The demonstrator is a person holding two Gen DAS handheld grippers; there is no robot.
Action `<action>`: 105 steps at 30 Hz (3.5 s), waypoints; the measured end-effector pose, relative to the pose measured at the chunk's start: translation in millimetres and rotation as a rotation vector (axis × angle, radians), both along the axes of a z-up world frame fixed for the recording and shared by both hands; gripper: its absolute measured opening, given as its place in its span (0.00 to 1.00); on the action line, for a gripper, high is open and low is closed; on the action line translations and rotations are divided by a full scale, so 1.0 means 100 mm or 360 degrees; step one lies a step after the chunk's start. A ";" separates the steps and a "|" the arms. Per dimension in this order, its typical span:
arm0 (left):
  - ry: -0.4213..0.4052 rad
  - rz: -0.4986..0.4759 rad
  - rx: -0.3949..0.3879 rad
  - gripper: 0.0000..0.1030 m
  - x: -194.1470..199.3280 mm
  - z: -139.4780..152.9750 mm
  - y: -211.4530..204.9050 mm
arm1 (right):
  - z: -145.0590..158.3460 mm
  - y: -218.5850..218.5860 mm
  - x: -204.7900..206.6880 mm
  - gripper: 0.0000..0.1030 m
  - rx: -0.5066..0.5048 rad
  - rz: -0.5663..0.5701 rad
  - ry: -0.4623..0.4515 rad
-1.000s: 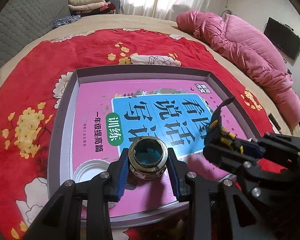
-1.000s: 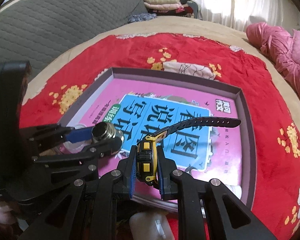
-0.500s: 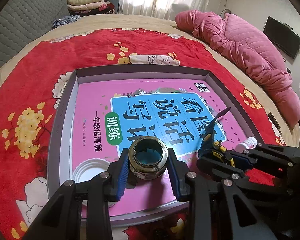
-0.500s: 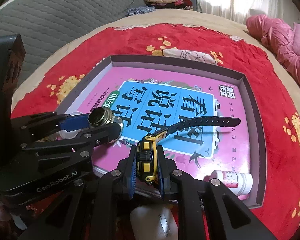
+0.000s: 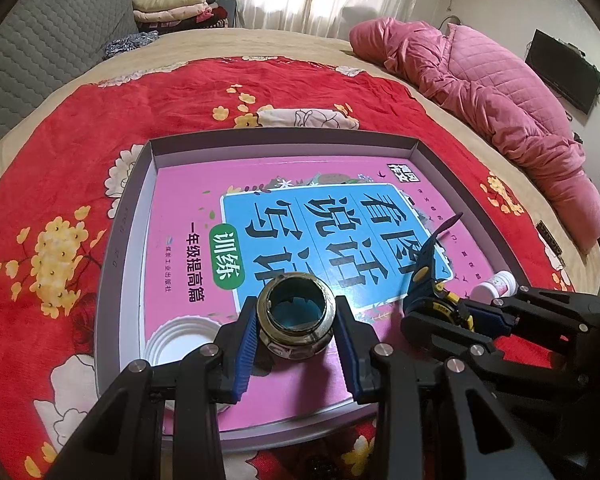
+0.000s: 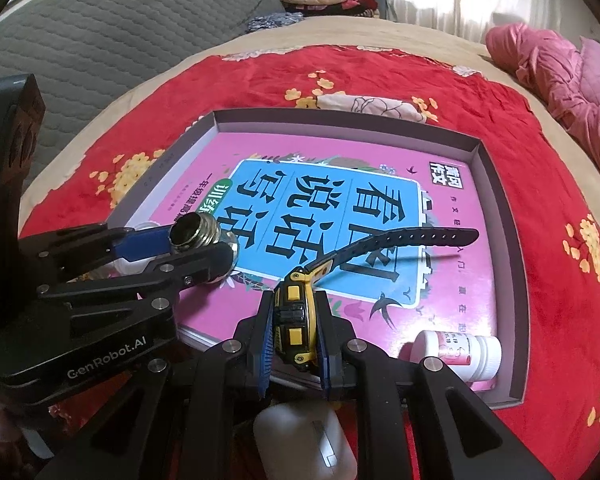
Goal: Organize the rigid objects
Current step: 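Open the right tool to release the watch onto the workbook, then open the left tool to release the metal jar, then withdraw both tools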
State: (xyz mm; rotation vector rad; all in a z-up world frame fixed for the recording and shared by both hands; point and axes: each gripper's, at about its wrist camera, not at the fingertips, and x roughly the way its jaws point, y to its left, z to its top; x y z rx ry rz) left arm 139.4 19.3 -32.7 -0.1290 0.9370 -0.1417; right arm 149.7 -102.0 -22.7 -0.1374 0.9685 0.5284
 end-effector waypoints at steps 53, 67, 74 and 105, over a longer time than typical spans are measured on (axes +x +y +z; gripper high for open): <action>0.0014 -0.0056 0.0087 0.36 -0.02 0.01 -0.10 | 0.26 -0.31 -0.23 0.39 0.0023 -0.0143 -0.0120; 0.0019 -0.0054 0.0121 0.36 -0.05 0.03 -0.13 | 0.33 -0.35 -0.28 0.40 0.0021 -0.0151 -0.0146; 0.0019 -0.0043 0.0146 0.36 -0.07 0.06 -0.12 | 0.37 -0.37 -0.30 0.45 0.0020 -0.0151 -0.0157; -0.0036 -0.0015 0.0115 0.43 -0.22 0.21 -0.11 | 0.45 -0.40 -0.37 0.48 0.0025 -0.0144 -0.0179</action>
